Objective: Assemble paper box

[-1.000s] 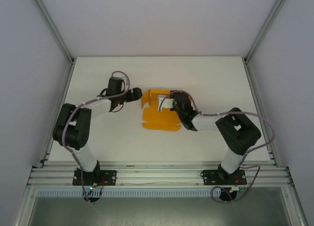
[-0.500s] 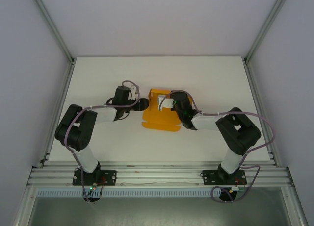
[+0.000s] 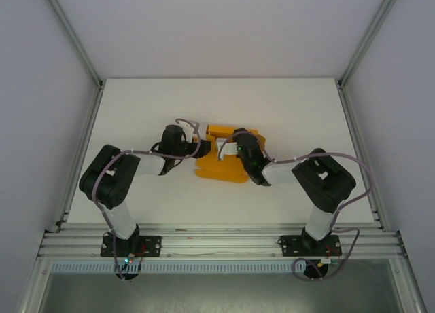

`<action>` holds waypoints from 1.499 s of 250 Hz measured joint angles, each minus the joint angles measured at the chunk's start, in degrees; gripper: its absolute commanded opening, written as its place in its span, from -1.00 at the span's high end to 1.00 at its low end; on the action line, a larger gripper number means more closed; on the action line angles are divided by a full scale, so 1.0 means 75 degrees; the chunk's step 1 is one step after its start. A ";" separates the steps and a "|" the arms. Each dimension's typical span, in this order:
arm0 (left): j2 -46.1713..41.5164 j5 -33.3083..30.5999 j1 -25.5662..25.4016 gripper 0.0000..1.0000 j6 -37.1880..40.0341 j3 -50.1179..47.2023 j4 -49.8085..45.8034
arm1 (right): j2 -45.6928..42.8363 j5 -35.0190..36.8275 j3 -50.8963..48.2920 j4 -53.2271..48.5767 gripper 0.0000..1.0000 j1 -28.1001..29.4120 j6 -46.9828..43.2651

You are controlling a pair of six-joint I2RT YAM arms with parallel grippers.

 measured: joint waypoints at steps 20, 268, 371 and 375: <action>0.0154 -0.0029 -0.0067 -0.42 0.0079 0.0032 0.0216 | -0.0067 0.0000 0.0032 -0.0216 1.00 0.0017 0.0152; 0.1160 -0.3325 -0.1189 1.00 0.0644 0.1169 0.0475 | -0.0472 -0.0099 0.0752 -0.2445 0.54 -0.0020 0.2090; 0.1067 -0.2885 -0.1177 1.00 0.1107 0.0682 0.1119 | -0.2346 -0.2454 0.1384 -0.6105 -1.00 -0.0271 0.4951; 0.1037 -0.2841 -0.1177 1.00 0.1131 0.0638 0.1134 | -0.2445 -0.2588 0.1387 -0.6178 -1.00 -0.0323 0.5068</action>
